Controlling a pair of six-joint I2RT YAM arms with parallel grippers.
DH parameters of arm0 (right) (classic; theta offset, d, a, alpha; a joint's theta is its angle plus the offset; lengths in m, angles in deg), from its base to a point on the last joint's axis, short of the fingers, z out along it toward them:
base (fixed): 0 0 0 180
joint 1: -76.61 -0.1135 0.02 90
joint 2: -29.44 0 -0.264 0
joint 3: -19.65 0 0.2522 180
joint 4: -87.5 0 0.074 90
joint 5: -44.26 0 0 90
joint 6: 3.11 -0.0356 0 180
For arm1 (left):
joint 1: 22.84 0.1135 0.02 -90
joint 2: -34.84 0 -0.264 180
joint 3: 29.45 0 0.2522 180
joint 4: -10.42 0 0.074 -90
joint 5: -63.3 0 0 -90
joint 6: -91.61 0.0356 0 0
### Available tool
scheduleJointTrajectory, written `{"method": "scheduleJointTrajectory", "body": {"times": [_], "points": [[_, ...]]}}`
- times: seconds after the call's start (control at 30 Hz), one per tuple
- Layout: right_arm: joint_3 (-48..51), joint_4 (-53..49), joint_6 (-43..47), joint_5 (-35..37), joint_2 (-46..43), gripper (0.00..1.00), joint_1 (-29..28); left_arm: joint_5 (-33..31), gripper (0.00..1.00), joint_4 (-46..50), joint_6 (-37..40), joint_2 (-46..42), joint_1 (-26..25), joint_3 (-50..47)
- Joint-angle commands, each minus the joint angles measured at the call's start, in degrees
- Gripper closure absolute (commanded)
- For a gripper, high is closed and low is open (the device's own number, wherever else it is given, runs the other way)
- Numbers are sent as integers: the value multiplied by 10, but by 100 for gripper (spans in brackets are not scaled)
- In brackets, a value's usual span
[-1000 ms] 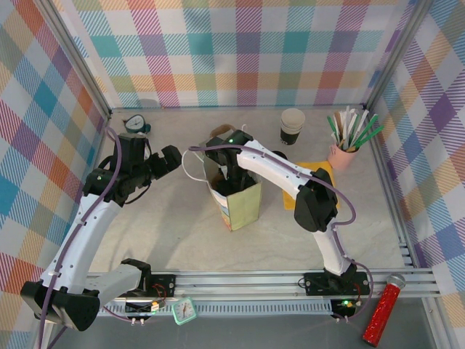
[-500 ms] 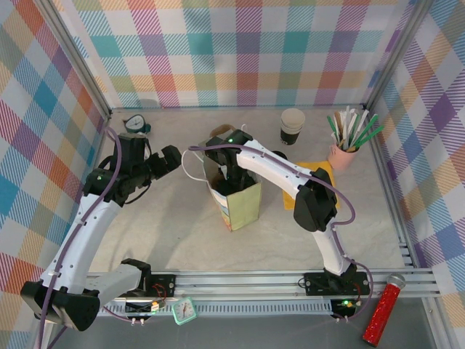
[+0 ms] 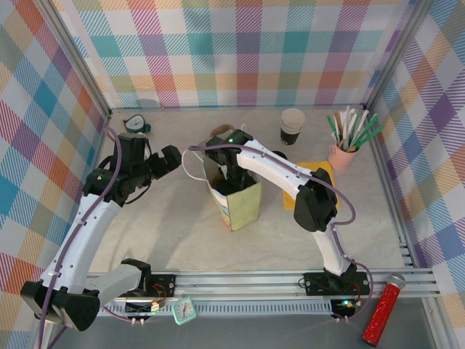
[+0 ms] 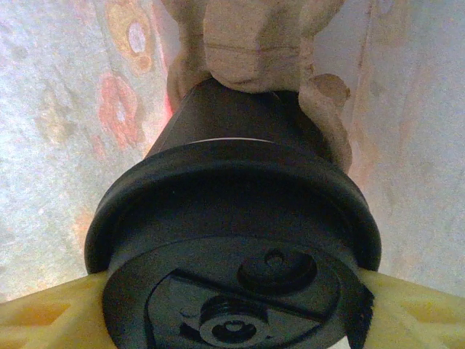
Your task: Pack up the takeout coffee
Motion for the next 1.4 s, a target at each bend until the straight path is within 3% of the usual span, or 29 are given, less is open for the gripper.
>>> {"method": "scheduleJointTrajectory", "body": {"times": [0.0, 1.37], "points": [[17, -12, -17, 57, 15, 27, 7, 10, 0, -14, -6, 1, 5, 10], [-150, -107, -35, 65, -17, 27, 6, 17, 0, -13, -7, -3, 5, 3]]}}
